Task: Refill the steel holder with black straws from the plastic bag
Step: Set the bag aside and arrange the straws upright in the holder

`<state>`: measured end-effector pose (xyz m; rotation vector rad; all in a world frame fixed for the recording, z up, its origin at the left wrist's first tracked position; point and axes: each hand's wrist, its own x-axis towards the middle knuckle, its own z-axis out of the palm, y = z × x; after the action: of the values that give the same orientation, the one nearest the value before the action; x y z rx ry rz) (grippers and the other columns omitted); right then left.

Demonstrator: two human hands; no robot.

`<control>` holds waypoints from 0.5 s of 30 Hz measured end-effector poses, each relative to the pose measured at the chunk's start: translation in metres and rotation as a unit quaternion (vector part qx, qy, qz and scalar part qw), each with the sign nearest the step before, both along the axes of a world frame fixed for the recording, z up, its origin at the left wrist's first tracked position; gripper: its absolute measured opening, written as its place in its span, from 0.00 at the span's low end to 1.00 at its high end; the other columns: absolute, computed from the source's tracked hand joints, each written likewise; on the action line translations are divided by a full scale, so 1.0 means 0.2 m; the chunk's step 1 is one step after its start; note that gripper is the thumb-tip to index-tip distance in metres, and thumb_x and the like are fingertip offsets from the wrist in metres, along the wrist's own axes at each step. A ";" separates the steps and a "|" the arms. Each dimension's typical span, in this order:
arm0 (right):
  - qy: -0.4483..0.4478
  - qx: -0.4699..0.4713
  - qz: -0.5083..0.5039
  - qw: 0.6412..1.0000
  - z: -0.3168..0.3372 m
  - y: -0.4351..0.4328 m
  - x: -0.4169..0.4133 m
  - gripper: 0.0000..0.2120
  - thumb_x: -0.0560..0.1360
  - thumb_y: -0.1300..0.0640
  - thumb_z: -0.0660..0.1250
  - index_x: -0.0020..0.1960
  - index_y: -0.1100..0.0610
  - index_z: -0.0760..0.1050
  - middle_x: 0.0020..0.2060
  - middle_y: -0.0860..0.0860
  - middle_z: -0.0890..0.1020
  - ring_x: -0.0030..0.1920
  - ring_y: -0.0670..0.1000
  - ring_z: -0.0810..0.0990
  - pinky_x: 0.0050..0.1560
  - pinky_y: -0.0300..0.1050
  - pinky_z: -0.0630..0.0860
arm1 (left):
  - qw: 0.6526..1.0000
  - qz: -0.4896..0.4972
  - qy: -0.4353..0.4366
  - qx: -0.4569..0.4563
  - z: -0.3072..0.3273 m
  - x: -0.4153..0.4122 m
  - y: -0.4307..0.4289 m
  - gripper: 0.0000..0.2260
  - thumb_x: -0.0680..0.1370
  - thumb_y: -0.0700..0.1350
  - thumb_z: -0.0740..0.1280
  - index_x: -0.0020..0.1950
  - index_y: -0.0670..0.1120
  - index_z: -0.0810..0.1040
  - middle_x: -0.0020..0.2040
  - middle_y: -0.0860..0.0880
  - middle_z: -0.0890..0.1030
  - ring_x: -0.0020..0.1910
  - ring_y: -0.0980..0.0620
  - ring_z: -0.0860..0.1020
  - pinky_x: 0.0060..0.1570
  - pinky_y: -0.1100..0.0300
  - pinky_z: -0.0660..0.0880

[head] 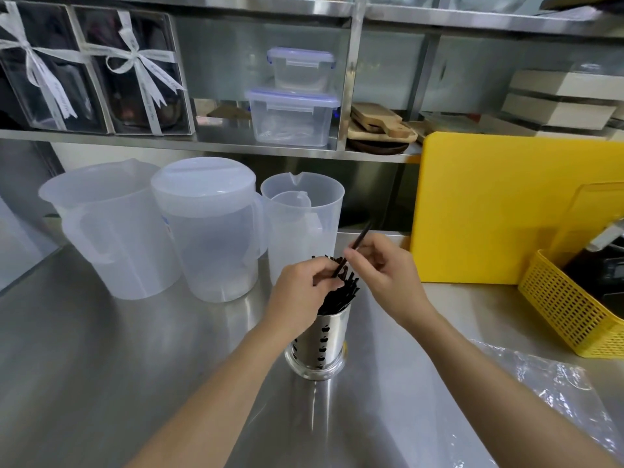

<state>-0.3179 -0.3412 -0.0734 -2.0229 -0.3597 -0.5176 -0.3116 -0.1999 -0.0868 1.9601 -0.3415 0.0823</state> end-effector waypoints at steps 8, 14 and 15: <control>-0.072 0.094 0.016 0.993 0.12 0.04 0.01 0.10 0.77 0.59 0.60 0.39 0.49 0.67 0.30 0.48 0.74 0.29 0.42 0.74 0.30 0.31 0.69 | 0.997 -0.038 -0.057 -0.038 0.16 0.04 -0.01 0.06 0.72 0.39 0.70 0.43 0.50 0.80 0.40 0.57 0.82 0.43 0.61 0.80 0.50 0.70 0.74; -0.062 0.012 -0.017 0.998 0.12 0.04 0.05 0.06 0.78 0.59 0.60 0.42 0.55 0.67 0.32 0.44 0.73 0.33 0.41 0.75 0.31 0.28 0.70 | 0.997 -0.021 -0.072 -0.035 0.11 0.09 -0.04 0.05 0.74 0.39 0.68 0.44 0.49 0.78 0.39 0.60 0.80 0.40 0.67 0.77 0.44 0.78 0.70; -0.043 -0.005 -0.028 0.999 0.09 0.04 0.06 0.06 0.78 0.58 0.60 0.42 0.56 0.67 0.31 0.44 0.73 0.33 0.42 0.75 0.31 0.28 0.70 | 0.997 -0.019 -0.062 -0.031 0.08 0.09 -0.05 0.05 0.74 0.39 0.68 0.44 0.49 0.78 0.39 0.59 0.80 0.41 0.66 0.78 0.45 0.76 0.71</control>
<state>-0.3068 -0.3334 -0.0548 -2.0293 -0.3604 -0.6406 -0.2932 -0.2094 -0.0714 1.8896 -0.4524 0.1875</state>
